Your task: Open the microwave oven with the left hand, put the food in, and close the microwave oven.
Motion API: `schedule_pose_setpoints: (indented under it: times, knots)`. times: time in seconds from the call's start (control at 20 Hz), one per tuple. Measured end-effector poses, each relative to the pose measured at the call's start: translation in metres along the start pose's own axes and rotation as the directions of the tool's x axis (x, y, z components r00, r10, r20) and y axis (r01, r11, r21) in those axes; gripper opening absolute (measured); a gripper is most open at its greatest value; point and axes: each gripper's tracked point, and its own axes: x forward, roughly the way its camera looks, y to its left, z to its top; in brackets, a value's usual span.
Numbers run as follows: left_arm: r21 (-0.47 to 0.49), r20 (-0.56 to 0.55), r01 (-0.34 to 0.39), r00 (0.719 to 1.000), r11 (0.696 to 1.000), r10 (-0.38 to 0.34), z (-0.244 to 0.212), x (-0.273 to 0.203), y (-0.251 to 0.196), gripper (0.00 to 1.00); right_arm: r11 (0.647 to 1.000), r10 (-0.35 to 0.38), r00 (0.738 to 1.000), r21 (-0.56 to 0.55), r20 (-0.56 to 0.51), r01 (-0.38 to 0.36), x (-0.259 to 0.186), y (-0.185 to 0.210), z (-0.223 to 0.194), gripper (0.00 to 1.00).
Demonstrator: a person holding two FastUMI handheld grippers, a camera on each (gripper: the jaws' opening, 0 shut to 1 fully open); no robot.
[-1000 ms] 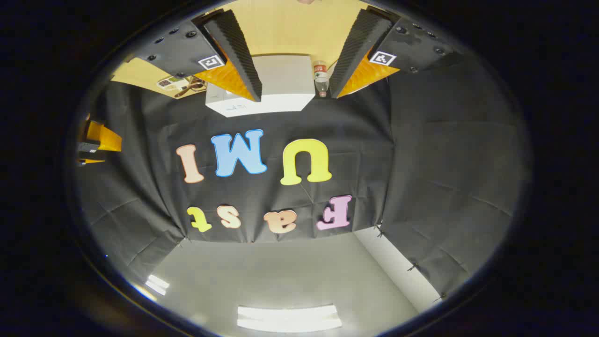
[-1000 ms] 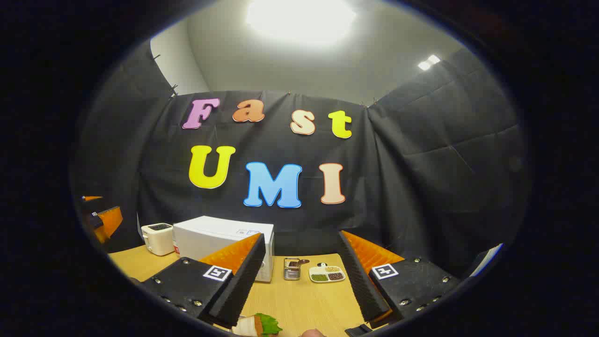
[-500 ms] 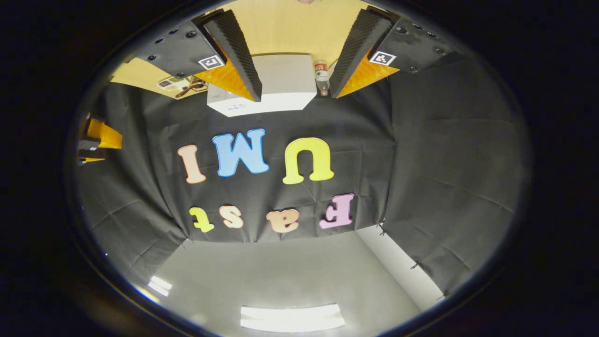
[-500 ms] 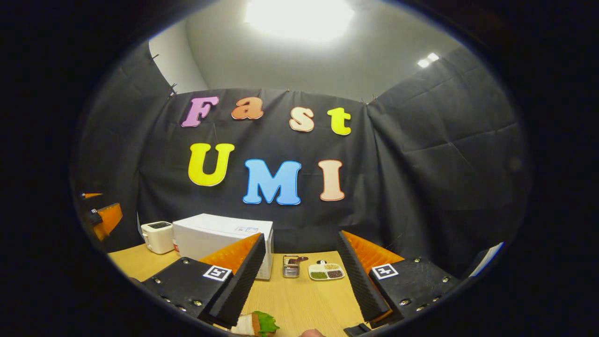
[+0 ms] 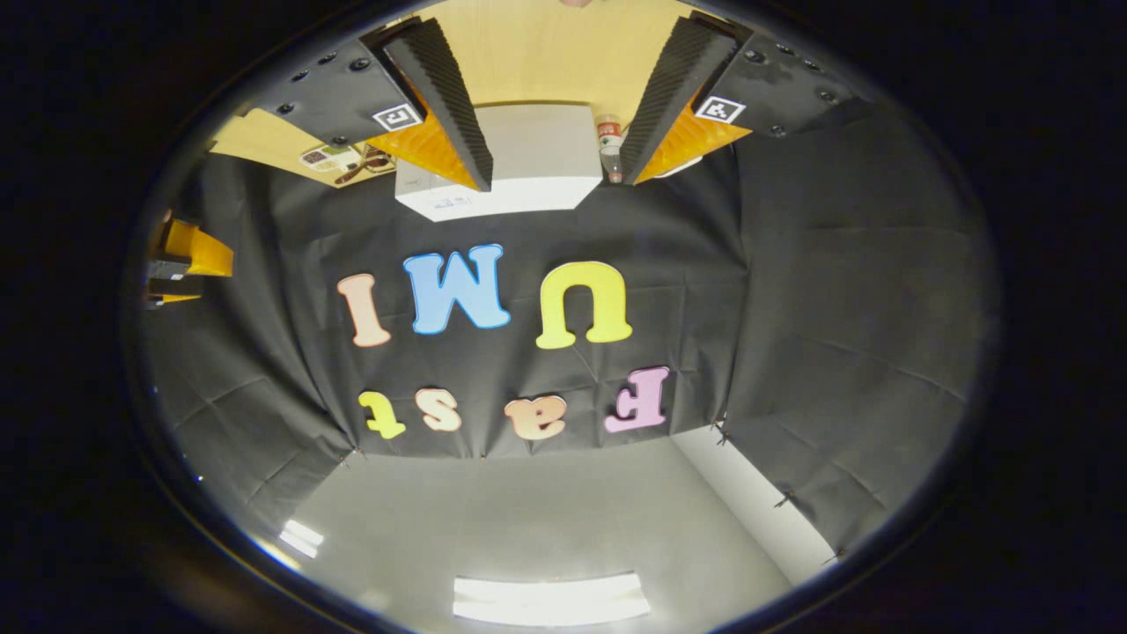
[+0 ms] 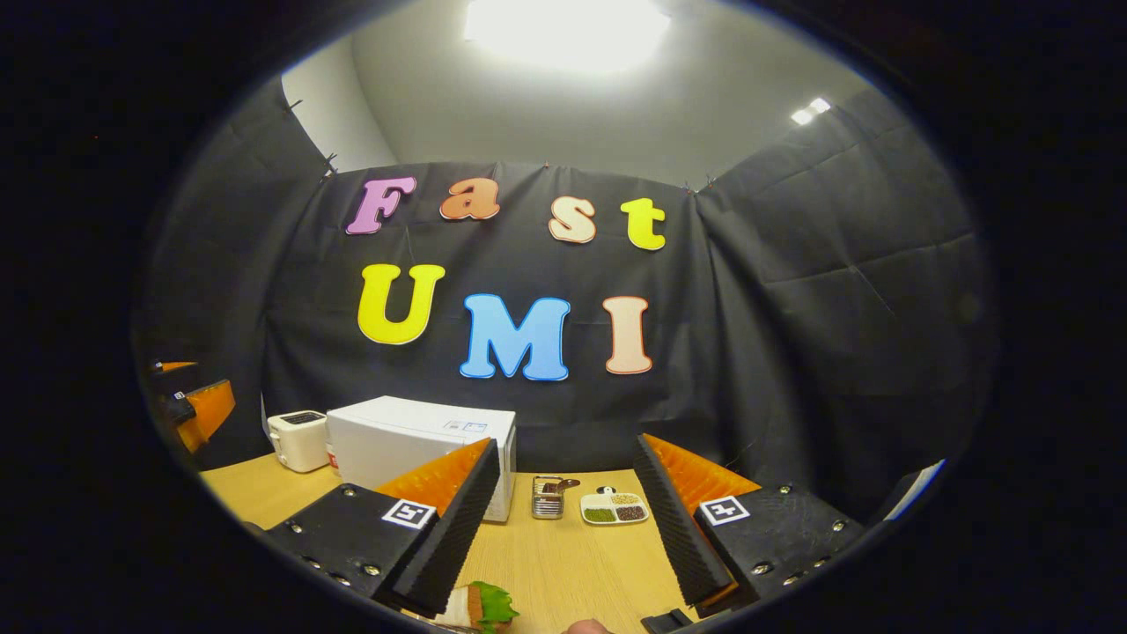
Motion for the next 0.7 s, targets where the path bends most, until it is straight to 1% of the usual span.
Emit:
schedule_pose_setpoints:
  times: [0.15, 0.2, 0.35, 0.4, 0.55, 0.6, 0.65, 0.7]
  knots:
    - [-0.006, -0.008, -0.006, 1.000, 1.000, 0.006, -0.001, 0.001, -0.009, 0.99, 1.000, 0.012, 1.000, -0.007, 0.002, -0.012, 0.000, -0.007, -0.002, 0.93]
    - [-0.008, -0.009, -0.007, 1.000, 1.000, 0.007, -0.001, -0.001, -0.014, 0.96, 1.000, 0.018, 1.000, -0.006, 0.003, -0.018, -0.001, -0.009, -0.003, 0.93]
    - [-0.003, -0.007, -0.016, 1.000, 1.000, 0.016, 0.002, -0.003, -0.030, 0.96, 0.999, 0.043, 0.999, 0.002, 0.001, -0.043, 0.000, -0.017, -0.006, 0.93]
    - [0.001, -0.004, -0.020, 1.000, 1.000, 0.020, 0.004, -0.004, -0.035, 0.99, 0.999, 0.054, 0.999, 0.007, -0.004, -0.054, -0.001, -0.019, -0.008, 0.93]
    - [0.014, 0.012, -0.034, 0.999, 0.999, 0.033, 0.009, -0.002, -0.046, 0.99, 0.996, 0.090, 0.996, 0.012, -0.001, -0.090, -0.002, -0.024, -0.009, 0.93]
    - [0.014, 0.013, -0.039, 0.999, 0.999, 0.038, 0.010, -0.001, -0.048, 0.96, 0.996, 0.090, 0.996, 0.006, 0.002, -0.090, -0.002, -0.028, -0.009, 0.93]
    - [0.010, 0.012, -0.038, 0.999, 0.999, 0.038, 0.010, 0.001, -0.050, 0.99, 0.996, 0.086, 0.996, 0.005, 0.006, -0.086, -0.003, -0.032, -0.008, 0.93]
    - [0.007, 0.013, -0.034, 0.999, 0.999, 0.034, 0.011, 0.002, -0.052, 0.99, 0.996, 0.084, 0.996, 0.012, 0.008, -0.084, -0.003, -0.035, -0.008, 0.93]
